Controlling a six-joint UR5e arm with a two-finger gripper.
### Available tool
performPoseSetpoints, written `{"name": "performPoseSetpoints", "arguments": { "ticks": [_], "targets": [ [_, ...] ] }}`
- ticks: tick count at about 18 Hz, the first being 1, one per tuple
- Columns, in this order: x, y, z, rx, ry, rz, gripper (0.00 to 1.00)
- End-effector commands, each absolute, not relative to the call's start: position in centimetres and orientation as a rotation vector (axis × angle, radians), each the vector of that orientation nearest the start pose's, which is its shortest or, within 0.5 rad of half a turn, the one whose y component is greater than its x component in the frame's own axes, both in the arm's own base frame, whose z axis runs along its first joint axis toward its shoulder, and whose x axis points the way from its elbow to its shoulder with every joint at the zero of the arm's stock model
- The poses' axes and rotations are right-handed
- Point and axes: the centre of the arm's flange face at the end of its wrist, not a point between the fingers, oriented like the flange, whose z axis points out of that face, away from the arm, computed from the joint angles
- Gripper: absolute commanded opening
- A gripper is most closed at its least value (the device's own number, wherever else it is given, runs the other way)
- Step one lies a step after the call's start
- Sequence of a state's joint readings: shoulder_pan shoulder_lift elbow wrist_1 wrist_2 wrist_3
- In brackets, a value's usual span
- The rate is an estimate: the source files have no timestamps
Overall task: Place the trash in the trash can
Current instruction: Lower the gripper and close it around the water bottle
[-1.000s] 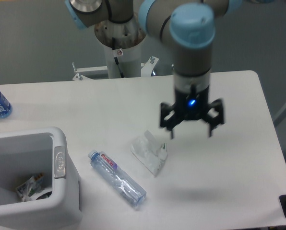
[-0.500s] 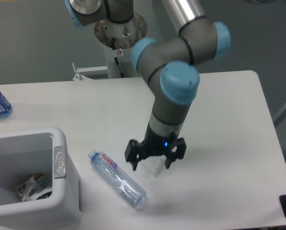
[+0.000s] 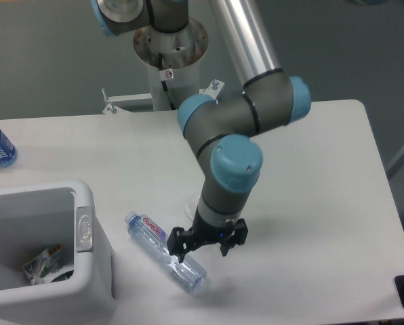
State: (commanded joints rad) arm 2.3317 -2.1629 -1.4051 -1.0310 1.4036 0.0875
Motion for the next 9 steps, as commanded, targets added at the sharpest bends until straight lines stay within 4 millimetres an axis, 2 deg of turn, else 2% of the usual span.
{"name": "performPoseSetpoints", "arguments": {
  "ticks": [6, 9],
  "targets": [
    [-37.0, 62.6, 24.6, -2.785, -1.012, -0.160, 1.00],
    [-36.8, 62.9, 23.0, -2.795, -1.043, -0.141, 1.00]
  ]
}}
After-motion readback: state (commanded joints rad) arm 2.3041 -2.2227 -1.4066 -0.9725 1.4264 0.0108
